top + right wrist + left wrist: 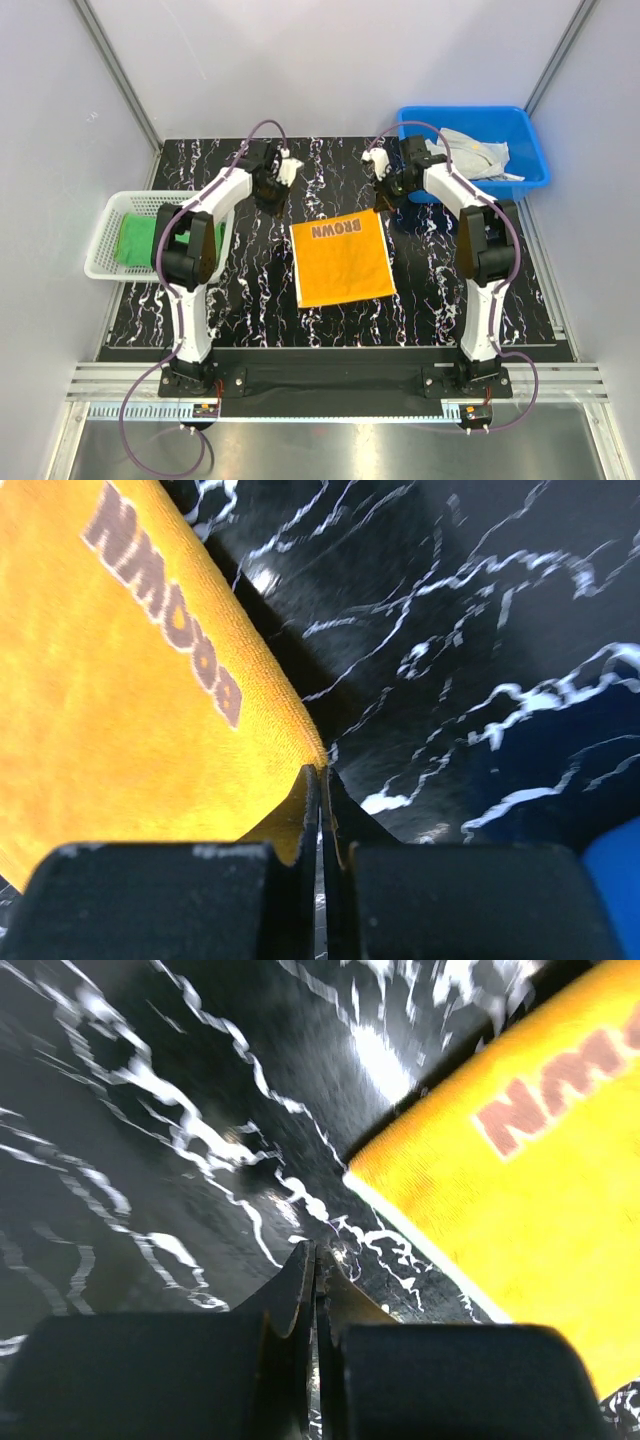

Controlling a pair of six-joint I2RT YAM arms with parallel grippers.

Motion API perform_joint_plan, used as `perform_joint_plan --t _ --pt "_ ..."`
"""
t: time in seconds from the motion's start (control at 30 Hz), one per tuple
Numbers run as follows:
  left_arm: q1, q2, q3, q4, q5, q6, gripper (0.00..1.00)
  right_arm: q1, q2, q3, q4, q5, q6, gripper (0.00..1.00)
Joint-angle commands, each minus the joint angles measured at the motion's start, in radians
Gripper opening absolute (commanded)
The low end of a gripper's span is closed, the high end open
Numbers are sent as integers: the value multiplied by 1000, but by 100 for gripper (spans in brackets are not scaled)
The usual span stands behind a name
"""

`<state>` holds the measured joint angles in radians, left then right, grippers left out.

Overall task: Fold and stack the towels
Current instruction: Fold the towel

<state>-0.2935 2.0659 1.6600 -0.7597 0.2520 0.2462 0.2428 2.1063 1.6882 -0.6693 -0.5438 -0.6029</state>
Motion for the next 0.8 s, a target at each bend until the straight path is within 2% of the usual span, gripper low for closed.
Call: perform_joint_plan --t 0.0,0.13,0.27,0.37,0.5,0.77 --pt "4 -67 7 80 -26 1 0 -4 -55 -25 131 -7 0 0" --pt "2 -6 79 21 10 5 0 -5 -29 -16 111 -1 15 0" --pt "2 75 154 -20 87 10 19 -4 -16 -18 108 7 12 0" --pt "4 126 185 -36 105 21 25 -4 3 -1 93 11 8 0" --pt "4 154 187 -36 127 51 38 -7 4 1 99 15 0 0" --pt "14 220 233 -76 178 74 41 -7 21 1 97 13 -3 0"
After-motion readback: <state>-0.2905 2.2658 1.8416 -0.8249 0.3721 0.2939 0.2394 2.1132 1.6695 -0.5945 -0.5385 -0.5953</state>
